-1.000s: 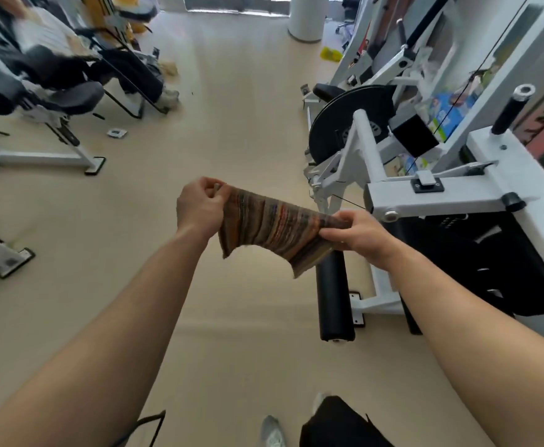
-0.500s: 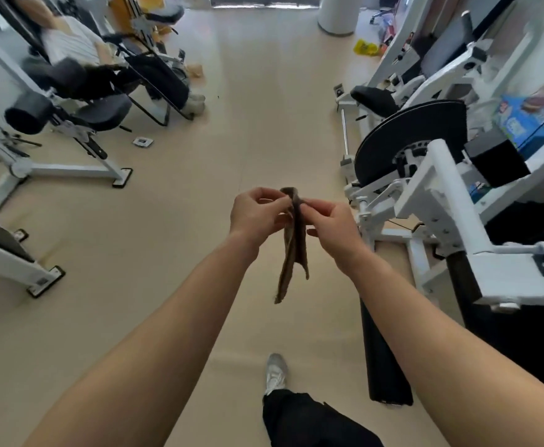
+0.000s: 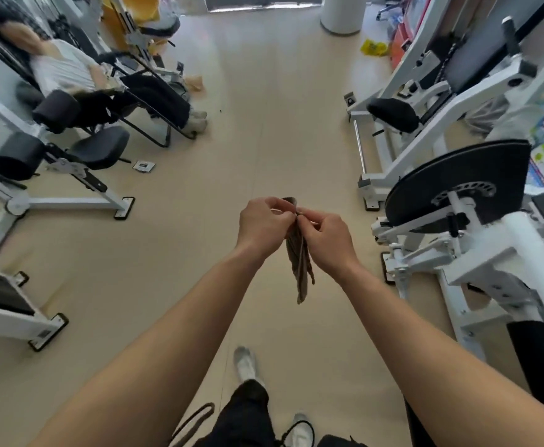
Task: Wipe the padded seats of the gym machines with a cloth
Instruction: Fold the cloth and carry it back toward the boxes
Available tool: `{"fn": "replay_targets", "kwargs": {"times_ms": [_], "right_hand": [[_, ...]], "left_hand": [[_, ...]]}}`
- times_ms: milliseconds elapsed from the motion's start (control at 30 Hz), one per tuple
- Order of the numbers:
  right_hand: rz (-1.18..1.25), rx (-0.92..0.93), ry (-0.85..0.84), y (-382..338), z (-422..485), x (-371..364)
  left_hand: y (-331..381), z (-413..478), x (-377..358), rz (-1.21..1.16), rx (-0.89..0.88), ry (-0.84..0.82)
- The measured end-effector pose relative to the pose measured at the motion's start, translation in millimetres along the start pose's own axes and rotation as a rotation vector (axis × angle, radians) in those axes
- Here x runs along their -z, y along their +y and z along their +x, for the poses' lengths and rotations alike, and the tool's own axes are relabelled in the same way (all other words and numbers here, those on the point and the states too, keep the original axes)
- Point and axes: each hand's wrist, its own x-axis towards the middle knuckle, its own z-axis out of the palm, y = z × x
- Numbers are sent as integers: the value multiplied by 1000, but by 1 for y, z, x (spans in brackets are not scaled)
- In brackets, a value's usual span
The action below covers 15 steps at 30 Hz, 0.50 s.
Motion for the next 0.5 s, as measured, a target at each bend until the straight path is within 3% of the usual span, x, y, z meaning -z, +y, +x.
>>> {"fn": "replay_targets", "kwargs": {"times_ms": [167,300,400,500], "right_hand": [[-40,52,-88,-5,98,-14],[5,37,-186,-22,180,2],[36,4,-191,-43,234,18],[128,-24,-84,-51,285,37]], "left_hand": [[12,99,26,5,-27,-96],[35,188,47,419,-325,-115],[62,256,59,589,-453,-408],[94,315,53,599,-520,-532]]}}
